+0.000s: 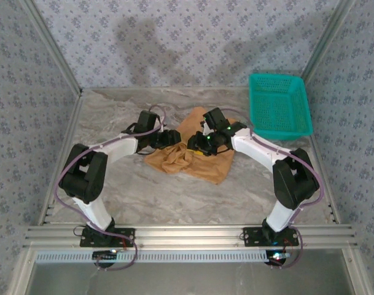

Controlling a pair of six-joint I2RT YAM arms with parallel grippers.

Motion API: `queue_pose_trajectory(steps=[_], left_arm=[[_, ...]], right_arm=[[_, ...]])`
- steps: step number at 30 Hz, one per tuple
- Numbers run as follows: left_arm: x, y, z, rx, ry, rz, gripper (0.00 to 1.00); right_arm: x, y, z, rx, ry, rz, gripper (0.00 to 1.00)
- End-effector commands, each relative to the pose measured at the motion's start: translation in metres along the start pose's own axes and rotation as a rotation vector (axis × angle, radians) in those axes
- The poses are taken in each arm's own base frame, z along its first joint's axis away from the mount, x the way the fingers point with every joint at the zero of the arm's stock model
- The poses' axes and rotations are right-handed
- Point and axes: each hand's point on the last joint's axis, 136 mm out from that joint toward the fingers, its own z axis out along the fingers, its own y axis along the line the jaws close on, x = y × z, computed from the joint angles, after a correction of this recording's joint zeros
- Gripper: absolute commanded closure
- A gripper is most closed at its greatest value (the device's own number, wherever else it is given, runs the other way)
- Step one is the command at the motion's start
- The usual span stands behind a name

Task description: Fold the inside-out t-shirt

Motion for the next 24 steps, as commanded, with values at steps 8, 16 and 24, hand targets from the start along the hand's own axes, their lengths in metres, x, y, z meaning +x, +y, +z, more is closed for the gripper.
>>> queue_pose_trajectory(steps=[8,16,24], left_arm=[[-0.003,-0.001,0.006,-0.020,-0.001,0.020,0.56],[-0.013,-0.011,0.022,-0.008,0.002,0.019,0.79],[-0.022,-0.021,0.005,-0.039,-0.008,0.031,1.00]], right_arm=[[0.002,0.002,0.001,0.003,-0.003,-0.007,0.60],[0.017,0.000,0.018,0.043,0.020,-0.025,0.61],[0.000,-0.013,0.040,0.210,-0.038,-0.095,0.65]])
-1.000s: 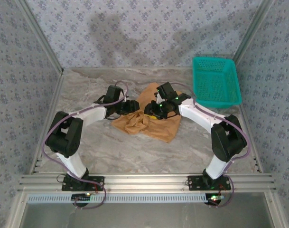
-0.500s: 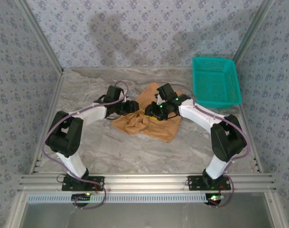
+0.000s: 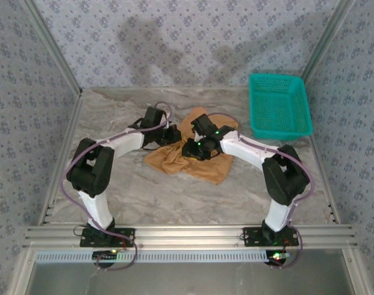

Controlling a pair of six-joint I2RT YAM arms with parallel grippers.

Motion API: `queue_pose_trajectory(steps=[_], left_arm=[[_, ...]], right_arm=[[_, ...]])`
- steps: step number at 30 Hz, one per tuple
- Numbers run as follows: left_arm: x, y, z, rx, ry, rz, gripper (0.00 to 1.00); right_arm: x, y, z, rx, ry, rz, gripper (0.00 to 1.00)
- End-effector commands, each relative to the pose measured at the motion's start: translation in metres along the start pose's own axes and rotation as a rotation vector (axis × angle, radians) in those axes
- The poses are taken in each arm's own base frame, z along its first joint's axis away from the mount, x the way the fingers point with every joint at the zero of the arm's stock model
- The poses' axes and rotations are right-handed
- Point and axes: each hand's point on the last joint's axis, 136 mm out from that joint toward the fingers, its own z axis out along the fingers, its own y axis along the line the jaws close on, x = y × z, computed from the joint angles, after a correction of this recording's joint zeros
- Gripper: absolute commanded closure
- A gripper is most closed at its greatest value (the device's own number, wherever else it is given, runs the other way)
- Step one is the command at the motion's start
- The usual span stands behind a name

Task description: Fold the inside-out t-shirt

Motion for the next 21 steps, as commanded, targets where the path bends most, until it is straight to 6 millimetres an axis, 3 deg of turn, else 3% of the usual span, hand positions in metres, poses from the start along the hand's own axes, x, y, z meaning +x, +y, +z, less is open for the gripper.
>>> queue_pose_trajectory(steps=[1,7,9,11,12,16,21], left_arm=[[-0.009,-0.015,-0.021,-0.013,-0.022,0.029,1.00],[-0.013,-0.030,-0.045,-0.013,-0.051,0.055,1.00],[-0.013,-0.033,-0.049,-0.007,-0.056,0.059,1.00],[-0.014,-0.034,-0.053,-0.008,-0.058,0.062,1.00],[-0.015,-0.033,-0.054,-0.014,-0.060,0.063,1.00],[-0.029,-0.016,-0.062,-0.055,-0.077,0.033,1.00],[-0.042,0.001,-0.066,-0.077,-0.087,-0.020,1.00]], right_arm=[[-0.017,-0.009,0.007,0.110,-0.060,-0.033,0.65],[-0.042,-0.003,0.019,0.139,-0.134,-0.044,0.66],[-0.047,-0.002,0.022,0.146,-0.141,-0.041,0.78],[-0.049,0.000,0.021,0.150,-0.135,-0.044,1.00],[-0.048,0.002,0.018,0.148,-0.132,-0.050,1.00],[-0.033,0.023,-0.020,0.093,-0.143,-0.133,1.00],[-0.002,0.053,-0.077,-0.153,-0.219,-0.243,1.00]])
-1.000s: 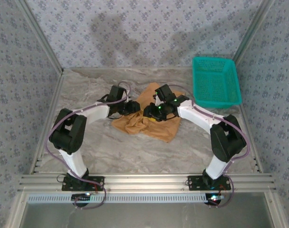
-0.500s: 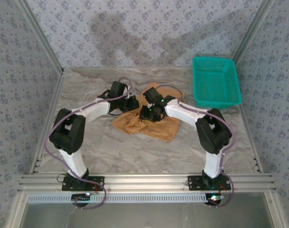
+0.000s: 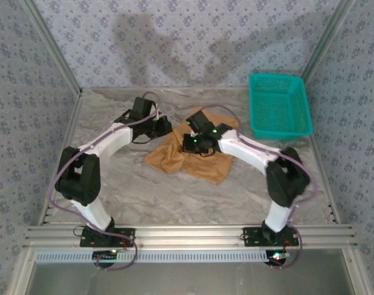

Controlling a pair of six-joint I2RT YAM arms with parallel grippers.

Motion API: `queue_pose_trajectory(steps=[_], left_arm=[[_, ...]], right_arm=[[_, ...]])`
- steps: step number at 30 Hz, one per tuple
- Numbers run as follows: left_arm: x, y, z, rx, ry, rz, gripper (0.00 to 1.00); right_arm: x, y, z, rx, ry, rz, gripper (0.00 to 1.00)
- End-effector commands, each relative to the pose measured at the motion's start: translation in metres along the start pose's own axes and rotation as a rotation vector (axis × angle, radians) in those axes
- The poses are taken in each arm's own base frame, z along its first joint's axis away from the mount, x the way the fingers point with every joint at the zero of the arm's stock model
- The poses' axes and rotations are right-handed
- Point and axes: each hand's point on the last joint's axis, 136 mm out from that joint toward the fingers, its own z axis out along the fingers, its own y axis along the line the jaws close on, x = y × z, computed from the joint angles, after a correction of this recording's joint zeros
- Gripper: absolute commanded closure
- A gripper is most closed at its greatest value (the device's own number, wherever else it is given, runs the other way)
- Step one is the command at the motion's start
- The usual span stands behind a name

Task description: Fold the inside-out t-shirt

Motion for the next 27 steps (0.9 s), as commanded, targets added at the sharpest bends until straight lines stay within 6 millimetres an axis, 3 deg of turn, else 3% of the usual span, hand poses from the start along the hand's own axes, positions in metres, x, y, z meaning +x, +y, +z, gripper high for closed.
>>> queue_pose_trajectory(steps=[1,4,8,12,17,23,27], left_arm=[[-0.012,0.001,-0.005,-0.013,-0.023,-0.004,1.00],[-0.005,-0.008,0.000,0.014,-0.012,-0.001,1.00],[0.017,-0.022,0.011,0.044,0.019,0.003,1.00],[0.037,-0.026,0.021,0.049,0.049,-0.001,1.00],[0.045,-0.020,0.020,0.023,0.057,-0.012,1.00],[0.037,-0.023,0.007,-0.001,0.036,-0.005,1.00],[0.022,-0.017,-0.004,-0.022,-0.002,-0.046,1.00]], right_arm=[[0.015,0.022,-0.048,-0.179,-0.070,-0.118,1.00],[0.034,0.006,-0.050,-0.196,-0.095,-0.130,1.00],[0.058,-0.020,-0.021,-0.163,-0.035,-0.102,1.00],[0.064,-0.049,0.001,-0.027,0.008,-0.053,1.00],[0.044,-0.031,-0.009,-0.004,-0.045,-0.080,1.00],[0.025,-0.012,0.003,-0.021,-0.053,-0.061,0.75],[0.017,0.003,0.015,-0.024,-0.058,-0.065,0.68]])
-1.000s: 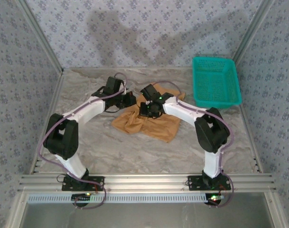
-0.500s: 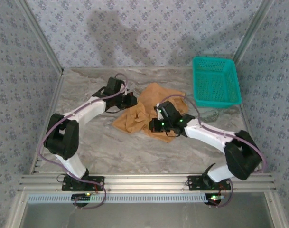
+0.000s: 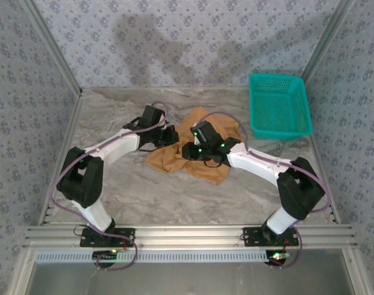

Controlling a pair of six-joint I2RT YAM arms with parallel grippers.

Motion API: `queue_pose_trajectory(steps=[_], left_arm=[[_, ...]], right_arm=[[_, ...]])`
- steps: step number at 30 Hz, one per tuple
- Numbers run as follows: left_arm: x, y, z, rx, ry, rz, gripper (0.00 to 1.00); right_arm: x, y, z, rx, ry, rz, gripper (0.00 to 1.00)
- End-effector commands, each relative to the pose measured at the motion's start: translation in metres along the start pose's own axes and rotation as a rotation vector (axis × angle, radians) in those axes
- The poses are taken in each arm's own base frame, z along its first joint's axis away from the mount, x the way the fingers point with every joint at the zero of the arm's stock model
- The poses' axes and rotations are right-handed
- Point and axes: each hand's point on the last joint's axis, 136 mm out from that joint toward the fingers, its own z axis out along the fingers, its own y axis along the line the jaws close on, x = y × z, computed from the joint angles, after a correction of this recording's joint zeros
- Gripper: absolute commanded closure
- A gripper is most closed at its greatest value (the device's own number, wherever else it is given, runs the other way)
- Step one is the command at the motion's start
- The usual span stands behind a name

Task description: Fold the inside-out t-shirt

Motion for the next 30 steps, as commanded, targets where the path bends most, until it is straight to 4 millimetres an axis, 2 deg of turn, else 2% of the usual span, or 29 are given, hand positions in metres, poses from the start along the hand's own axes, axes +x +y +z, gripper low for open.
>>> queue_pose_trajectory(steps=[1,2,4,5,6,8,11,15,17,18,20,24,28,30], left_arm=[[-0.025,-0.007,-0.028,0.006,-0.081,-0.035,1.00],[-0.028,-0.005,-0.030,0.009,-0.089,-0.048,0.95],[-0.030,-0.002,-0.032,0.010,-0.090,-0.067,0.65],[-0.031,0.000,-0.033,0.006,-0.090,-0.075,0.55],[-0.031,0.004,-0.035,-0.002,-0.095,-0.084,0.50],[-0.032,0.015,-0.042,-0.024,-0.110,-0.107,0.47],[-0.026,0.040,-0.057,-0.070,-0.132,-0.143,0.47],[-0.006,0.076,-0.072,-0.121,-0.140,-0.195,0.46],[0.007,0.092,-0.073,-0.137,-0.134,-0.218,0.46],[0.014,0.100,-0.073,-0.143,-0.130,-0.231,0.46],[0.024,0.111,-0.071,-0.151,-0.128,-0.254,0.46],[0.042,0.129,-0.051,-0.135,-0.108,-0.312,0.45],[0.050,0.143,-0.027,-0.126,-0.072,-0.359,0.44],[0.052,0.148,-0.017,-0.132,-0.048,-0.374,0.46]], right_arm=[[-0.004,0.007,0.013,0.036,0.009,0.017,0.67],[-0.011,0.013,0.016,0.042,-0.001,0.020,0.66],[-0.016,0.008,0.026,0.112,-0.019,0.042,0.59],[-0.016,0.001,0.034,0.154,-0.015,0.064,0.57],[-0.017,-0.005,0.044,0.189,-0.010,0.086,0.56],[-0.018,-0.015,0.060,0.254,0.002,0.115,0.55],[-0.022,-0.018,0.079,0.299,0.002,0.113,0.57],[-0.025,-0.008,0.091,0.282,0.035,0.111,0.75],[-0.025,-0.001,0.089,0.253,0.052,0.110,0.91],[-0.025,0.002,0.084,0.243,0.057,0.108,0.99],[-0.029,0.013,0.066,0.217,0.056,0.092,1.00],[-0.044,0.027,0.001,0.262,-0.029,-0.009,1.00],[-0.048,0.012,-0.056,0.359,-0.134,-0.044,1.00],[-0.045,-0.008,-0.082,0.441,-0.200,-0.029,0.99]])
